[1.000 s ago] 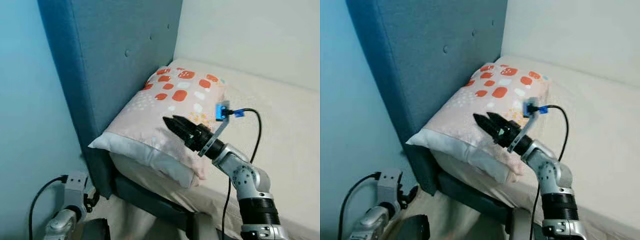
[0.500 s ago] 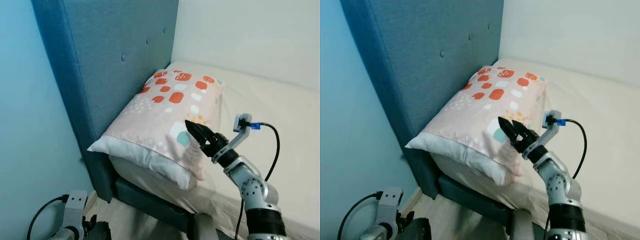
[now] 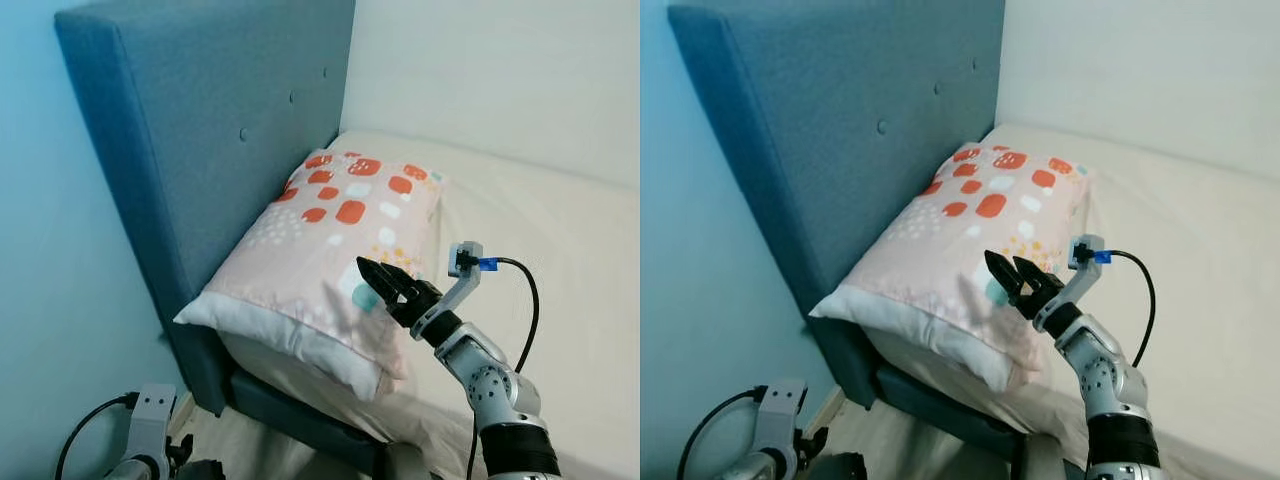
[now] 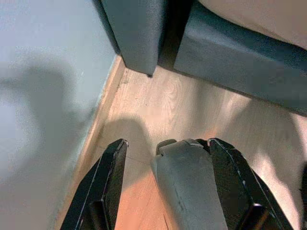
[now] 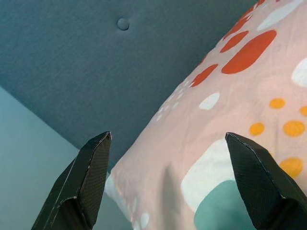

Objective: Clean up the room

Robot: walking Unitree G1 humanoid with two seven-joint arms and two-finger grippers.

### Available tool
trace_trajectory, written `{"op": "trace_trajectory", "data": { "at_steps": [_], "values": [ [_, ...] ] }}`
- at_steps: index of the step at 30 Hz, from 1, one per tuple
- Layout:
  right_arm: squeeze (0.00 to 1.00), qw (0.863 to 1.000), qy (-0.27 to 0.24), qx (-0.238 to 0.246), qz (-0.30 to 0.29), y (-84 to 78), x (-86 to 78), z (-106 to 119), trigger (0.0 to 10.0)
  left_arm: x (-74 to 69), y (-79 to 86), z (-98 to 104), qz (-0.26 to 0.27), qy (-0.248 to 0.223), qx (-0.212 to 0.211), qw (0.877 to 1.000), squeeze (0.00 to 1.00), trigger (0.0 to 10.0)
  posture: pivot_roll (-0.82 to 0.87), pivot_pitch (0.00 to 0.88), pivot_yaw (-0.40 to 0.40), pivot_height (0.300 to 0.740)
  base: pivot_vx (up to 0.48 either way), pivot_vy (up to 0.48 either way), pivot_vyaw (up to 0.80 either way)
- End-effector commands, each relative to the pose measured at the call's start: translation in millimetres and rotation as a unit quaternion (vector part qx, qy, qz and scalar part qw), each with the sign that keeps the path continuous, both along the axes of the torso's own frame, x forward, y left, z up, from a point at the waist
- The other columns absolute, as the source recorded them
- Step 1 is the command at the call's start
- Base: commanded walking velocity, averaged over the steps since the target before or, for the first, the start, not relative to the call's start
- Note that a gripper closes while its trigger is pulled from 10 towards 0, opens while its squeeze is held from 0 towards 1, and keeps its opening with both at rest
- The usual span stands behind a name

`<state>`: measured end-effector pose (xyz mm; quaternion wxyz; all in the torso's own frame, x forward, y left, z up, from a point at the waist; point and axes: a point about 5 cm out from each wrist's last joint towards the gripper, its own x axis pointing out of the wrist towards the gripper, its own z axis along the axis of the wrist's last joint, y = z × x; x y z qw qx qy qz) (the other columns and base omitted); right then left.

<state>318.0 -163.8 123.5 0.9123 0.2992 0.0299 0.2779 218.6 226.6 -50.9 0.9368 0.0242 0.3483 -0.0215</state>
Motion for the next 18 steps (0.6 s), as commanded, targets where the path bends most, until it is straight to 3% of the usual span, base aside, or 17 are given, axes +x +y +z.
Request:
{"op": "trace_trajectory", "data": {
  "at_steps": [1, 9, 13, 18],
  "values": [
    [0.0, 1.0, 0.012, -0.009, -0.003, 0.5, -2.9, -9, 10.0, -10.7, -3.0, -9, 0.007, 0.029, -0.004, 1.0, 0.0, 10.0, 0.05, 0.012, -0.06, 0.601, 0.0, 0.0, 0.0],
    [0.0, 0.999, 0.047, -0.019, -0.014, -2.5, -7.7, -32, 10.0, -22.3, -1.9, -16, 0.015, 0.062, 0.005, 0.998, 0.0, 10.0, 0.05, 0.01, -0.056, 0.636, 0.0, 0.0, 0.0],
    [0.0, 0.998, 0.057, -0.025, -0.014, -3.0, -10.3, -39, 10.0, -27.5, -0.7, -20, 0.016, 0.078, 0.014, 0.997, 0.0, 10.0, 0.05, 0.005, -0.053, 0.656, -0.412, 0.0, 0.0],
    [0.0, 0.997, 0.07, -0.031, -0.02, -5.3, -10.6, -47, 10.0, -29.1, -0.6, -21, 0.014, 0.083, 0.02, 0.996, 0.0, 10.0, 0.05, 0.0, -0.056, 0.676, 0.0, 0.0, 0.0]
  ]
}}
